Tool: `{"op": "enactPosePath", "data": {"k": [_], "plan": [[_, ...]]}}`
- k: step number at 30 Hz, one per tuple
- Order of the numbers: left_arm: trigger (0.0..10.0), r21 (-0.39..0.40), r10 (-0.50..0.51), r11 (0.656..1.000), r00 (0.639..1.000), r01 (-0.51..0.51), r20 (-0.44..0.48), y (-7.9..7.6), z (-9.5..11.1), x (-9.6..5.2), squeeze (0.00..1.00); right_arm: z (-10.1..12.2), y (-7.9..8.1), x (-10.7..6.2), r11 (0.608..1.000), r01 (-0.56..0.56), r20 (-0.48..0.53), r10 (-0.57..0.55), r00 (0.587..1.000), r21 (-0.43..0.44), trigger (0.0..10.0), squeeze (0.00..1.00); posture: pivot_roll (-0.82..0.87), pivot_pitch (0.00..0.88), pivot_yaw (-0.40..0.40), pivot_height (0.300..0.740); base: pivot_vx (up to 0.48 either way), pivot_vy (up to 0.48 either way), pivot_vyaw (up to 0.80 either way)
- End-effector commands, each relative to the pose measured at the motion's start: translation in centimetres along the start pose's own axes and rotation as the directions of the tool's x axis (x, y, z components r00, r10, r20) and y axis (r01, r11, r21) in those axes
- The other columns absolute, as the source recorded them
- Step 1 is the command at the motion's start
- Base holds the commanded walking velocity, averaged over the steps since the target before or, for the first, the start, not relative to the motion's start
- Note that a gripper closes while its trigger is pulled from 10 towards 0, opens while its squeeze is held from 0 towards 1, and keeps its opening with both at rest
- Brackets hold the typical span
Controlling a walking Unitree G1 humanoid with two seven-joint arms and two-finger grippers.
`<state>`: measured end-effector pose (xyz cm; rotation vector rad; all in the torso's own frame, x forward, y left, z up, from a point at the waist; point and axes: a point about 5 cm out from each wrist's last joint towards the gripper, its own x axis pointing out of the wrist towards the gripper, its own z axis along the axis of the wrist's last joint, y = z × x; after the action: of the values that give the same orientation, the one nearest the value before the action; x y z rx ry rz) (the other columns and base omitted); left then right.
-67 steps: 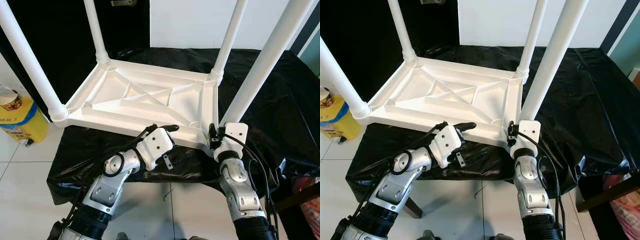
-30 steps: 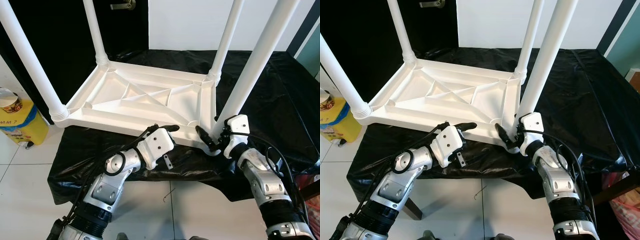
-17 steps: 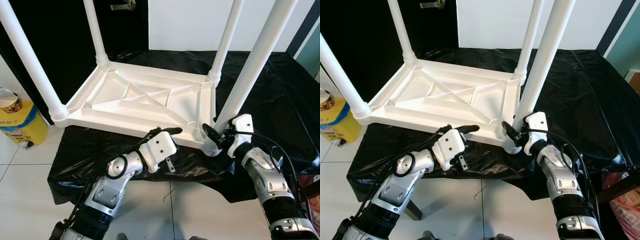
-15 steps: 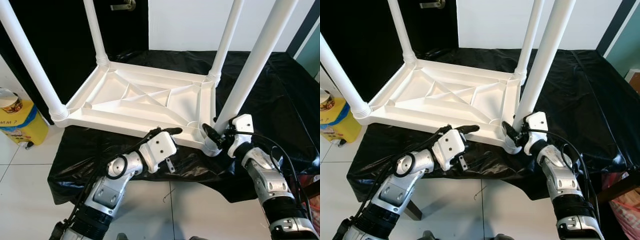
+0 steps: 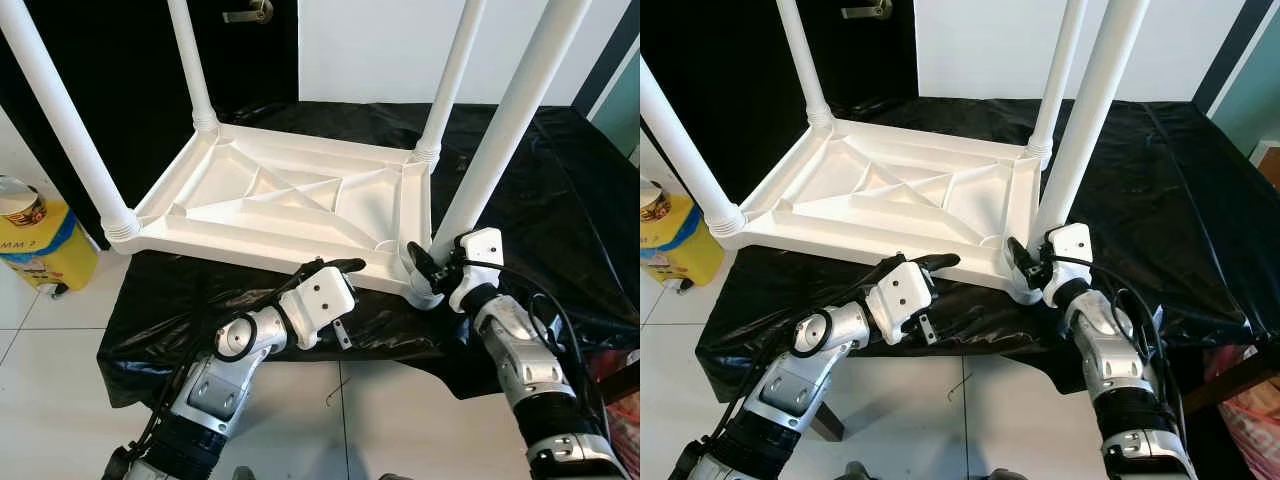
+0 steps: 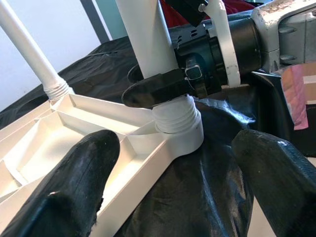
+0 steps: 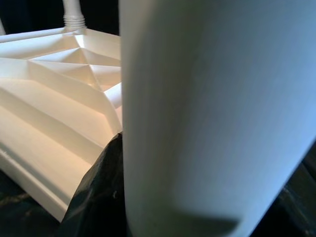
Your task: Building children table
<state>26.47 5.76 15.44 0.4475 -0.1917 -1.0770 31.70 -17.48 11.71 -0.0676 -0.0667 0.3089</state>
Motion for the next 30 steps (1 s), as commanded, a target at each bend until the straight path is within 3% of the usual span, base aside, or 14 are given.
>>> {"op": "enactPosePath", "data": {"k": [1,11,19,30], "plan": [[10.0,0.001,0.059,0.998,0.998,-0.059,-0.008,0.1,-0.2,0.0,0.0,-2.7,-0.2,-1.3,0.997,0.069,-0.138,-0.072,0.988,-0.027,10.0,0.0,-0.01,0.043,-0.063,0.74,0.0,0.0,0.0],[10.0,0.015,0.067,0.998,0.998,-0.067,-0.012,0.2,-0.4,0.1,0.0,-3.1,1.0,-2.1,0.969,0.247,-0.138,-0.242,0.96,0.016,10.0,0.0,-0.02,0.044,-0.062,0.74,0.0,0.0,0.0],[10.0,-0.002,0.064,0.998,0.998,-0.064,0.006,0.2,-0.1,0.2,0.0,-3.0,2.1,-2.8,0.889,0.455,-0.152,-0.444,0.883,0.045,10.0,0.0,-0.02,0.041,-0.056,0.74,0.0,0.0,0.0],[10.0,-0.002,0.05,0.999,0.999,-0.05,0.008,0.1,-0.2,0.3,0.0,-2.4,3.3,-2.8,0.876,0.478,-0.147,-0.466,0.872,0.058,10.0,0.0,-0.03,0.035,-0.05,0.74,0.0,0.0,0.0]]}}
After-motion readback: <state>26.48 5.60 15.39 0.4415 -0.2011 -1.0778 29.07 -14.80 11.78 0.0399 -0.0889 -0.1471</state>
